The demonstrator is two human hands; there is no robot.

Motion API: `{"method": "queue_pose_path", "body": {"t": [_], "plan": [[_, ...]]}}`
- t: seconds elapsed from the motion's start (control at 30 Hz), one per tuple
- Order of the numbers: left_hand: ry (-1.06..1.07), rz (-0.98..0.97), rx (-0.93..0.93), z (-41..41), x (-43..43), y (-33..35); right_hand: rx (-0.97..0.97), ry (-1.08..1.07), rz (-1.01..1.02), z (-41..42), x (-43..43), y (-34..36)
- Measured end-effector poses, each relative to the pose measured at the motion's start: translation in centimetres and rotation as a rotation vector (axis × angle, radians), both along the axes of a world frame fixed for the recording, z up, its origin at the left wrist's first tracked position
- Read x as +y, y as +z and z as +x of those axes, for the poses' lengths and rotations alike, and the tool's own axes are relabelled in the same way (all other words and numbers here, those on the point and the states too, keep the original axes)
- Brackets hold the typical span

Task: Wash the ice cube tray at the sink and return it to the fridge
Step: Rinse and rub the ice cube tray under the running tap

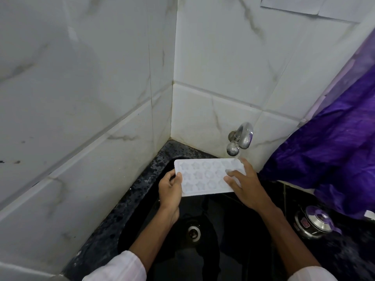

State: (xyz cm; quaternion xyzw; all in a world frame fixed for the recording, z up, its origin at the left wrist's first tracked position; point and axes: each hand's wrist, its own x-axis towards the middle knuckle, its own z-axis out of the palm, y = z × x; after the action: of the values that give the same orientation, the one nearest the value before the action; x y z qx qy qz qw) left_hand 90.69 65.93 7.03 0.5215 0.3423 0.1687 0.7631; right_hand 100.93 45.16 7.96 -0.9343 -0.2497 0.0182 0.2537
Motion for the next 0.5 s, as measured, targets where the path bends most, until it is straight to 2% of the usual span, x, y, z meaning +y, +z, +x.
{"method": "queue_pose_path", "body": {"t": [0.3, 0.5], "plan": [[0.001, -0.014, -0.016, 0.29, -0.04, 0.43, -0.043, -0.030, 0.001, 0.33, 0.64, 0.34], [-0.008, -0.005, -0.038, 0.19, 0.35, 0.58, 0.007, -0.034, -0.004, 0.71, 0.50, 0.70]]}}
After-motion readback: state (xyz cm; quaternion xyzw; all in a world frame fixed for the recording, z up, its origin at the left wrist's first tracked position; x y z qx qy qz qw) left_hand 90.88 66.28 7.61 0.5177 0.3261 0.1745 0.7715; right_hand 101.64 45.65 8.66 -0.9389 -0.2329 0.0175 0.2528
